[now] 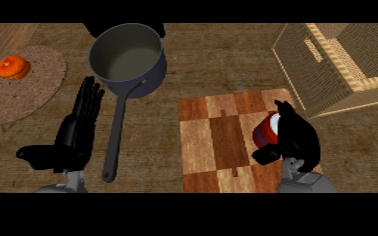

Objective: Pick the can from the cutting board and place it in the basket

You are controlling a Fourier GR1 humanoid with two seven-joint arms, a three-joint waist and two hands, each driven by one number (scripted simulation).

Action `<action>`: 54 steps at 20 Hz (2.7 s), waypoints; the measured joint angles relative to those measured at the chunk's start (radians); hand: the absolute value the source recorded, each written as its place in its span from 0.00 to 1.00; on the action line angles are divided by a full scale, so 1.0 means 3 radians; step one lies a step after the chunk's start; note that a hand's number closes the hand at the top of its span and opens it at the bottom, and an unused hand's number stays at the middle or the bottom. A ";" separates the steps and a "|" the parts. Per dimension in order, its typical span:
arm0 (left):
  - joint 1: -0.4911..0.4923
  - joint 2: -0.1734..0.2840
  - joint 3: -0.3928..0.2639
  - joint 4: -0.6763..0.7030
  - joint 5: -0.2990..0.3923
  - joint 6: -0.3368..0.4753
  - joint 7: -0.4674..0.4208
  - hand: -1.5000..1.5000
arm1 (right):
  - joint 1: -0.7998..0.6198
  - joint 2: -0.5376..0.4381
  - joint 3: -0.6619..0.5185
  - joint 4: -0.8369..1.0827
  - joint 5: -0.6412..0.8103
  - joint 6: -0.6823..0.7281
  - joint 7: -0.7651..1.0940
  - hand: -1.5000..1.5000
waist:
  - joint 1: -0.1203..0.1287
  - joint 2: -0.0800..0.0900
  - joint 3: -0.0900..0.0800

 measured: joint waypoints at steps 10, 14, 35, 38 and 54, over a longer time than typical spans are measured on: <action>0.0057 0.0026 0.0093 -0.0123 0.0002 -0.0114 0.0074 0.50 | -0.0020 -0.0187 0.0075 0.0118 0.0020 0.0147 -0.0281 1.00 | 0.0003 -0.0017 -0.0017; -0.0003 0.0062 0.0177 -0.0175 0.0045 -0.0166 0.0183 0.50 | -0.0191 -0.0145 0.0065 0.0282 0.0132 0.0136 -0.0211 1.00 | 0.0010 -0.0013 -0.0016; -0.0290 -0.0064 -0.0133 -0.0128 -0.0044 -0.0282 0.0163 0.50 | -0.2211 -0.0375 -0.1655 0.2014 0.1071 -0.1109 0.0550 1.00 | 0.0554 0.0242 0.0022; -0.0328 -0.0078 -0.0158 -0.0106 -0.0064 -0.0282 0.0164 0.50 | -0.2471 -0.0436 -0.1711 0.2131 0.1304 -0.1354 0.0538 1.00 | 0.0577 0.0238 0.0019; -0.0337 -0.0119 -0.0154 -0.0029 -0.0106 -0.0226 0.0182 0.50 | -0.3462 -0.0416 -0.2238 0.2923 0.2385 -0.2001 0.0799 1.00 | 0.0501 0.0180 0.0008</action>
